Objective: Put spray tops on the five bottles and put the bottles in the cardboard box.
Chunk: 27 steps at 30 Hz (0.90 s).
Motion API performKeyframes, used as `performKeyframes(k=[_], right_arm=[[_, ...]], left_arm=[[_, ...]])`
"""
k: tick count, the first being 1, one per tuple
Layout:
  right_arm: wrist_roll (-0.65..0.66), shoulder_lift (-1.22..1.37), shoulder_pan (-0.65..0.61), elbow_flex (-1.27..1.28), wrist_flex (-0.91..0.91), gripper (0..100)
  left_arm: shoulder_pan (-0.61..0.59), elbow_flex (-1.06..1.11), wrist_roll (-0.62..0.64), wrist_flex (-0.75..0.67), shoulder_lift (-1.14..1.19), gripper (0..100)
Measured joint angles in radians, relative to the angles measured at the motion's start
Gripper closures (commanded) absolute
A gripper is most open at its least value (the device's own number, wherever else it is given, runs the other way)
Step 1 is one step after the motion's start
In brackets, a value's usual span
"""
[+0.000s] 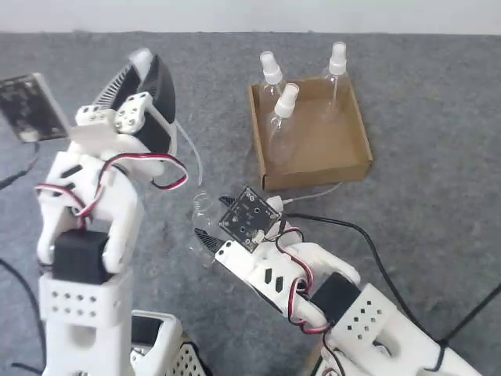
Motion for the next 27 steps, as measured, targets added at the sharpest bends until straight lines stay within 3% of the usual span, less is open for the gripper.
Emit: performKeyframes(k=[7,17,27], right_arm=[[-0.003,-0.002,0.000,0.000,0.000,99.3],[-0.003,-0.002,0.000,0.000,0.000,99.3],[-0.003,-0.002,0.000,0.008,0.000,99.3]], left_arm=[[0.000,0.069,0.006,-0.014,0.000,99],[-0.003,0.069,-0.026,0.074,-0.143,99],[-0.002,0.078,-0.032,0.043,-0.173,99]])
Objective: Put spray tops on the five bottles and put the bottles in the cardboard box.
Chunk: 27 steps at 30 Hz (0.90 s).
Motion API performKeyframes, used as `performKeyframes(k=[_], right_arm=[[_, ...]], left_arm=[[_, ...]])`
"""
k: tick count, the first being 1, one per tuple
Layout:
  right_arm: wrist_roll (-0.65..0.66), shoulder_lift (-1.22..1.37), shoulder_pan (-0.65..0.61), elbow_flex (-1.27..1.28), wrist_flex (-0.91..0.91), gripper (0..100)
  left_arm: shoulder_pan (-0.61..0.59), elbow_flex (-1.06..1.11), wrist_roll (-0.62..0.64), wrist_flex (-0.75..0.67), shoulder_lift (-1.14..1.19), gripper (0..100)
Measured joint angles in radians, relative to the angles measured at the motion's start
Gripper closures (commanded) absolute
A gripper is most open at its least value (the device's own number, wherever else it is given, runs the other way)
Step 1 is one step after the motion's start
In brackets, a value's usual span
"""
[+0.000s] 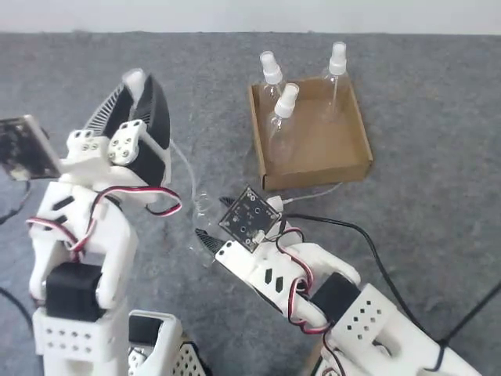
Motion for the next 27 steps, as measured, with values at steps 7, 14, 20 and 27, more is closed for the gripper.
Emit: performKeyframes(k=[7,14,20,27], right_arm=[[0.000,0.000,0.000,0.008,0.000,99.3],[0.000,0.000,0.000,0.008,0.000,99.3],[0.000,0.000,0.000,0.008,0.000,99.3],[0.000,-0.002,0.000,0.014,0.000,99.3]], left_arm=[[-0.002,0.012,0.000,-0.044,0.035,99],[0.006,0.018,0.000,0.021,0.069,99],[0.006,0.089,-0.002,0.035,0.069,99],[0.011,0.089,-0.112,0.133,0.069,99]])
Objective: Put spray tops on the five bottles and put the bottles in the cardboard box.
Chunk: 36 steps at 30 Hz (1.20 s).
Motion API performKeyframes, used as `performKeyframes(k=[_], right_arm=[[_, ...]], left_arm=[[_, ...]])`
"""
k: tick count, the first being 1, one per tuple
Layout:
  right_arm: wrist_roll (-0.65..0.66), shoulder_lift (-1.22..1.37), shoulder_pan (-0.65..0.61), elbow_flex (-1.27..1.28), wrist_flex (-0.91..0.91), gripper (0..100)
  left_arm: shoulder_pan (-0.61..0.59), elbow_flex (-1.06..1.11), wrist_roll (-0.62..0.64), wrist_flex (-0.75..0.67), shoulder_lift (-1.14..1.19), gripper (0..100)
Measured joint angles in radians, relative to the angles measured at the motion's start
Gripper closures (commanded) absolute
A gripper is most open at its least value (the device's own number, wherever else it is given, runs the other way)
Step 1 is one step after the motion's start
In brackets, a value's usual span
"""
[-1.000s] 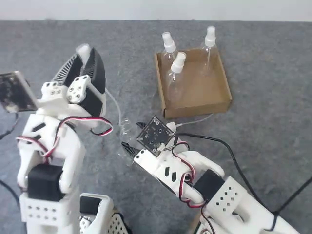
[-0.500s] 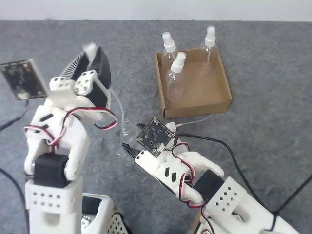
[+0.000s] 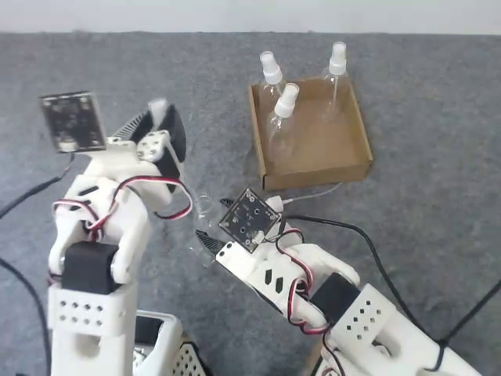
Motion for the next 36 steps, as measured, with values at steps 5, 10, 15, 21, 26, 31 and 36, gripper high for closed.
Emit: performKeyframes(k=[5,10,15,21,26,31,36], right_arm=[[0.000,-0.034,0.000,0.025,-0.021,99.3],[0.000,-0.055,0.041,0.127,-0.193,99.3],[0.000,-0.060,0.061,0.235,-0.394,99.3],[-0.068,-0.060,0.064,0.250,-0.446,99.3],[-0.149,-0.060,0.068,0.250,-0.450,99.3],[-0.152,-0.060,0.071,0.250,-0.450,99.3],[-0.152,-0.060,0.072,0.250,-0.450,99.3]], left_arm=[[0.068,0.000,-0.103,0.049,0.000,99],[0.175,0.000,-0.132,0.077,0.000,99],[0.219,0.000,-0.138,0.114,0.000,99],[0.222,0.000,-0.138,0.141,0.000,90],[0.222,0.000,-0.138,0.143,0.000,90],[0.181,-0.072,-0.167,0.143,0.002,89],[0.103,-0.140,-0.192,0.143,0.003,89]])
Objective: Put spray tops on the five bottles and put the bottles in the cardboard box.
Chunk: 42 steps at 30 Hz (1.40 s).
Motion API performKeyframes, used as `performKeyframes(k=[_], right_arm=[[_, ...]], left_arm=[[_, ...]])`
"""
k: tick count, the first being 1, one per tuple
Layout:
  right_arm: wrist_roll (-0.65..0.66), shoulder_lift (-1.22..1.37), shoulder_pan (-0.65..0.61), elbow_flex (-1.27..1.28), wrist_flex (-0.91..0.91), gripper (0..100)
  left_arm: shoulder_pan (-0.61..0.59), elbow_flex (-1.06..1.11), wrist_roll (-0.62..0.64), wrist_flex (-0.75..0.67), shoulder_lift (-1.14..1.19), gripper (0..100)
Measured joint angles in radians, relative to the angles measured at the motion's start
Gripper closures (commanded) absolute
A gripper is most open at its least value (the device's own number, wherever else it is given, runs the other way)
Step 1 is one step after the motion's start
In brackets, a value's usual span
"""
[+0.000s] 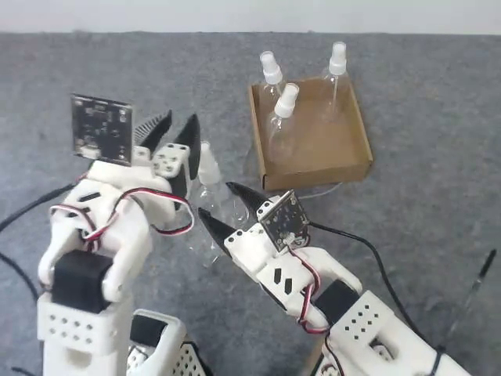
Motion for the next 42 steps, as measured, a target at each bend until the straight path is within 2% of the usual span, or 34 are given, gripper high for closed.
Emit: performKeyframes(k=[9,16,28,33,37,42], right_arm=[[0.000,0.000,-0.002,0.000,0.000,99.3],[0.000,0.000,-0.002,0.000,0.000,99.3],[0.000,0.003,-0.003,0.025,0.002,99.3],[0.000,0.003,-0.003,0.025,0.002,99.3],[0.000,0.003,-0.003,0.025,0.002,99.3],[0.000,0.002,-0.002,0.021,0.000,99.3]], left_arm=[[0.000,-0.002,-0.014,-0.025,0.012,90],[-0.006,0.015,-0.058,-0.035,0.207,90],[-0.008,0.133,-0.109,-0.009,0.204,90],[0.034,0.135,-0.140,-0.009,0.199,89],[0.037,0.094,-0.144,0.002,0.209,89],[-0.023,-0.054,-0.147,0.077,0.210,85]])
